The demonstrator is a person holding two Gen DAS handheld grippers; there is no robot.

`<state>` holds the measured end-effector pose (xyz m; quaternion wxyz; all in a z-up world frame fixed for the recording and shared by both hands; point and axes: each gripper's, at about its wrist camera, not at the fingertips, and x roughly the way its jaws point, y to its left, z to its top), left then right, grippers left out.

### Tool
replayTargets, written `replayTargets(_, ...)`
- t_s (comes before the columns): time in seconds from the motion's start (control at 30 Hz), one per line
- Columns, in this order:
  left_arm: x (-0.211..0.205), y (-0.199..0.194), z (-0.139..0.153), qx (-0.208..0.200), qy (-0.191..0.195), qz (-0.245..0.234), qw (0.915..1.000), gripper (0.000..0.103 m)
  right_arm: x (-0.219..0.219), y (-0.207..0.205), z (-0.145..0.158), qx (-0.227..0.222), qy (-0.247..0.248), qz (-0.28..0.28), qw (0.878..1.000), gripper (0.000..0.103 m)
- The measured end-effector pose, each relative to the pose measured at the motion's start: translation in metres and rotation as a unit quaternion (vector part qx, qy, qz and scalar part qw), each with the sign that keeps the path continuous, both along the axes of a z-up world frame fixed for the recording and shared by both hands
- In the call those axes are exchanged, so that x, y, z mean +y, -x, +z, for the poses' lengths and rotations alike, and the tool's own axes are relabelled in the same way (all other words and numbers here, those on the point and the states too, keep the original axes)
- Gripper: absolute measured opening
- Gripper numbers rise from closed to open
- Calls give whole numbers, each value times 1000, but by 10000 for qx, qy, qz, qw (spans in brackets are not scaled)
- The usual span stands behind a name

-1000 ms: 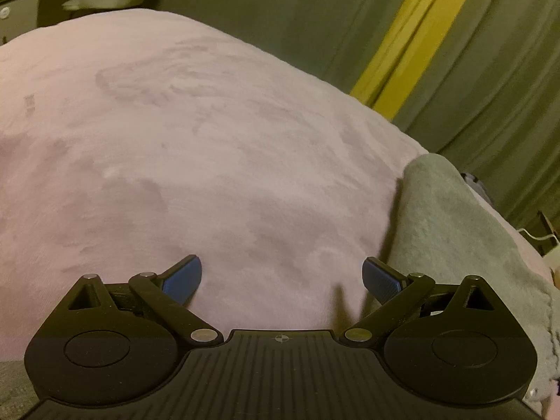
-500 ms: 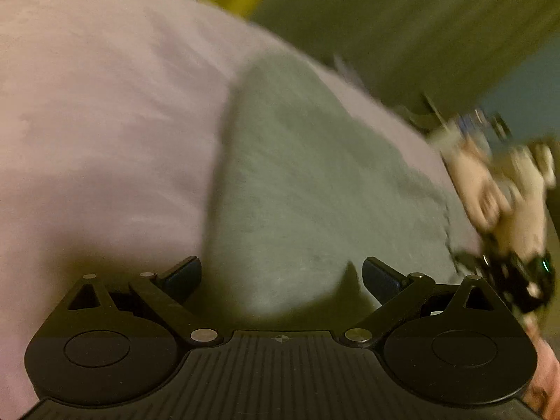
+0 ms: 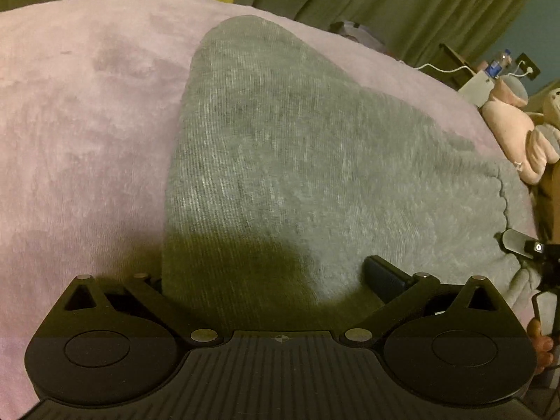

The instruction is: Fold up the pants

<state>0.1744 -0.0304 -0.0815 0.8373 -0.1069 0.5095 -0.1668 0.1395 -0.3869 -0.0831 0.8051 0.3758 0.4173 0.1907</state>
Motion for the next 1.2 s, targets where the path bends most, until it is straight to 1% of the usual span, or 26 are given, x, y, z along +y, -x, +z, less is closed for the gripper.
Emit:
replayTargets(0.23, -3, 0, -3, -36, -40, 39, 10000, 103, -14, -3, -9, 47, -403, -189, 9990, 99)
replayTargets(0.5, -6, 0, -3, -48, -33, 10, 10000, 103, -15, -1, -9, -6, -299, -130, 9995, 99)
replayTargets(0.73, 0, 1, -5, -79, 46, -34, 10000, 103, -5, -2, -6, -71, -143, -95, 9998, 99)
replayTargets(0.9, 2, -5, -5, 23, 111, -88, 9999, 103, -1, -4, -4, -76, -92, -27, 9999, 99)
replayTargets(1.03, 4, -9, -4, 27, 213, -66, 9997, 103, 5, -6, 0, -112, 127, 72, 9998, 99)
replayTargets(1.07, 5, -9, -4, 12, 235, -70, 9997, 103, 7, -6, 3, -144, 219, 79, 9996, 98)
replayTargets(1.1, 5, -10, -4, -2, 244, -94, 9997, 103, 9, -5, 5, -194, 301, 84, 9993, 89)
replayTargets(1.13, 6, -10, -4, -41, 271, -135, 9995, 103, 8, -5, 5, -207, 245, 103, 9994, 80)
replayTargets(1.2, 9, -13, -5, -23, 385, -124, 9992, 103, 6, -8, 3, -115, 45, 120, 9999, 80)
